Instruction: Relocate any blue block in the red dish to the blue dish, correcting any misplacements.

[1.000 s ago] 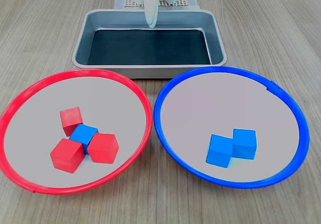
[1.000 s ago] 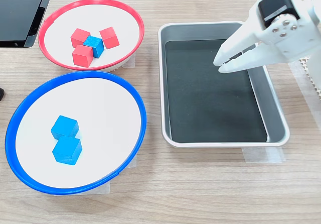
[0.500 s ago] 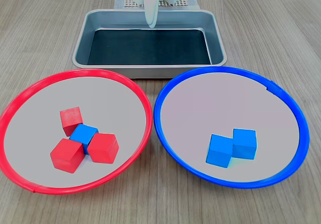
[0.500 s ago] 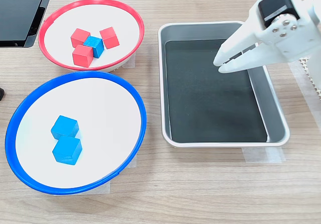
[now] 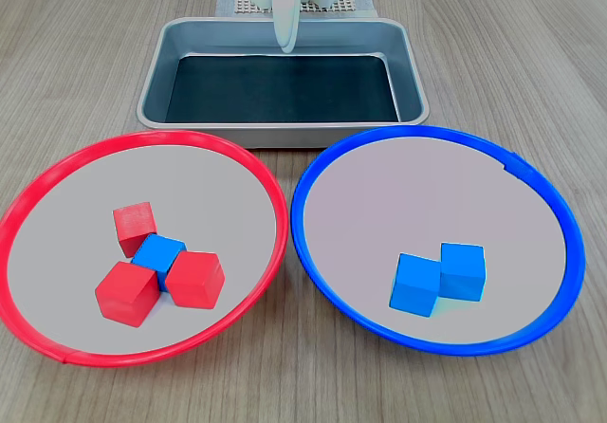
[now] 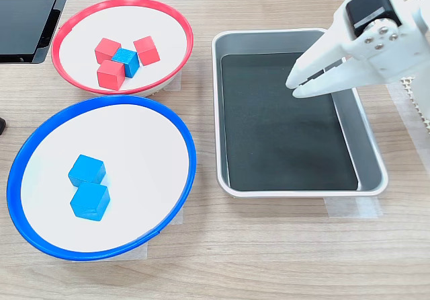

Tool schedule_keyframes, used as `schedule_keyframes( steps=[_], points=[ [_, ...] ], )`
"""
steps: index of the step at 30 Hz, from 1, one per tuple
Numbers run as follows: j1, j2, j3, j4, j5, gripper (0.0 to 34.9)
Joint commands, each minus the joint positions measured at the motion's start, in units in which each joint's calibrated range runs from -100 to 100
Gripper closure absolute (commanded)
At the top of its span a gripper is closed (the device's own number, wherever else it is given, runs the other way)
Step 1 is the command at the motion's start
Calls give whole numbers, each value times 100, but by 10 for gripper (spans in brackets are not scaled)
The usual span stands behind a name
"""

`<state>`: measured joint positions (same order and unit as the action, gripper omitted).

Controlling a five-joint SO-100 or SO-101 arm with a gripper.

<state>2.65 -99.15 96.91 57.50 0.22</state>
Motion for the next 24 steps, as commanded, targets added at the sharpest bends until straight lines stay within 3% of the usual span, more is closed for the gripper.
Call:
schedule_keyframes(
  steps=[1, 15, 19, 24],
  points=[
    [59, 17, -19, 23, -20, 346],
    [40, 273, -119, -241, 63, 346],
    [97, 1313, -1030, -769, 220, 346],
    [163, 3719, -3296, -885, 327, 346]
  ],
)
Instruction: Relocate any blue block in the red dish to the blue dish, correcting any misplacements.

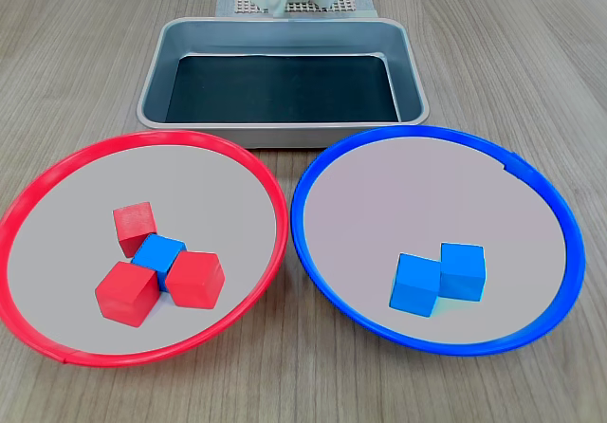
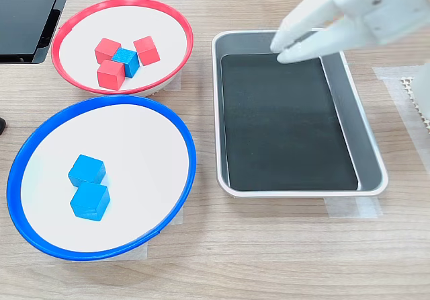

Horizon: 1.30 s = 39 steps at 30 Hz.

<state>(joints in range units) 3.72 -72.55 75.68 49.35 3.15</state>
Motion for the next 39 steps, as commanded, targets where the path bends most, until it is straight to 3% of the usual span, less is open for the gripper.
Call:
schedule_keyframes(
  steps=[1, 5, 12, 29, 39],
  points=[
    [94, 1988, -2047, -28, 34, 346],
    [198, 4487, -4295, 88, 44, 346],
    [395, 6773, -6298, 80, 44, 346],
    [800, 9562, -8902, 534, 54, 346],
    [828, 10048, -9439, 608, 15, 273]
  ],
)
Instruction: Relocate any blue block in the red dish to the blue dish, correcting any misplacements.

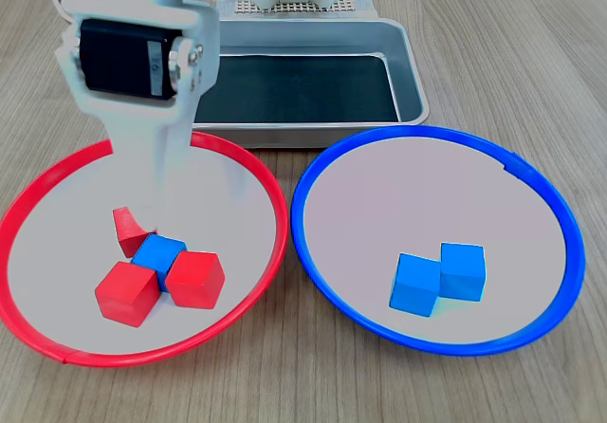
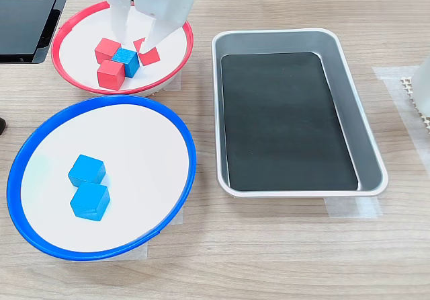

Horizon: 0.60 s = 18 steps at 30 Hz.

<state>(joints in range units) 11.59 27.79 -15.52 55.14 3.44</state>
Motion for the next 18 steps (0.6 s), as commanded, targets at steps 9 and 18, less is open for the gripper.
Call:
schedule_keyframes(
  steps=[9, 18],
  points=[
    [78, 364, -665, -12, -20, 218],
    [60, 560, -738, -70, -34, 214]
  ],
)
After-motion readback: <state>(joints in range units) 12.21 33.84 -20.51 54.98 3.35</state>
